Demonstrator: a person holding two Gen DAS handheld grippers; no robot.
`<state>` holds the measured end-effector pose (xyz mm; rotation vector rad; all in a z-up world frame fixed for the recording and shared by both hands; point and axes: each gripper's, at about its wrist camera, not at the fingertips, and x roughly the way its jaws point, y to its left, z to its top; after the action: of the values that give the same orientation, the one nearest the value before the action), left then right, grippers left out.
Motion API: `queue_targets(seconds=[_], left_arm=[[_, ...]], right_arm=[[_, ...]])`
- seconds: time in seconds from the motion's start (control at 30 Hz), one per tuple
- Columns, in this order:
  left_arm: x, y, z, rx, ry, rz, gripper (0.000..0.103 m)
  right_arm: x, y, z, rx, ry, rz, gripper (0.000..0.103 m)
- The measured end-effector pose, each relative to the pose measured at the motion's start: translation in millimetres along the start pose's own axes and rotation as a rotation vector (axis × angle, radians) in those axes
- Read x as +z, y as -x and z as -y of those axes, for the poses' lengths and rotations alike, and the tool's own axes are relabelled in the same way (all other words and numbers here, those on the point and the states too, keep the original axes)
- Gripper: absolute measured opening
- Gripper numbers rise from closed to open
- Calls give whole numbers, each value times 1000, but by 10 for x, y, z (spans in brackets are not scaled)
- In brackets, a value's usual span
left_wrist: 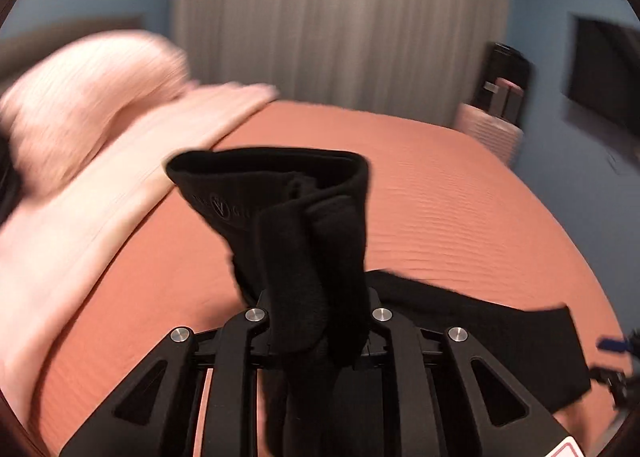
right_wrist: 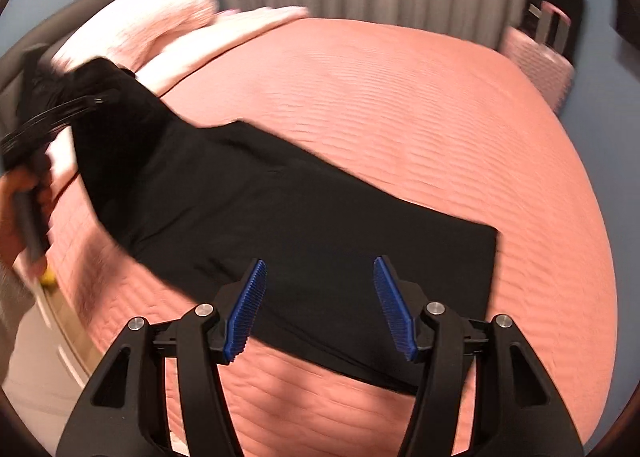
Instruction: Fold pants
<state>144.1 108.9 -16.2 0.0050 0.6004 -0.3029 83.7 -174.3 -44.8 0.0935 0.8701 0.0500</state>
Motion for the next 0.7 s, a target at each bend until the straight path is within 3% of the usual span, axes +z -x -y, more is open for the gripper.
queue_targets(seconds=[0.07,0.13,0.23,0.33,0.43,0.47,0.6,0.7], left_arm=[[73,66,656,-85,-122,4,15],[1,-32,1283,-199,-183,-54,15],[-372,-338,2009,-309,-209,-220,18],[-1003,-789,2580,-330,-212,-447,19],[-1176,-547,2875,-252,-300,-335,20],[-1140,-479,2927,-249,-311,-340,20],[-949,-418,2993,-314,-199,-377,19],[-999,-583,3196,-281,-236,-415,19]], right_arm=[[-57,97,307,-50,-58,10,55],[-131,174,575,-88,-98,14,55],[-310,254,1006,-149,-150,7,55],[-475,224,1285,-161,-197,-25,55],[-636,180,1512,-138,-252,-59,55],[-681,166,1564,-126,-262,-61,55],[-727,93,1701,-101,-298,-55,55],[-693,134,1765,-79,-341,-19,55]])
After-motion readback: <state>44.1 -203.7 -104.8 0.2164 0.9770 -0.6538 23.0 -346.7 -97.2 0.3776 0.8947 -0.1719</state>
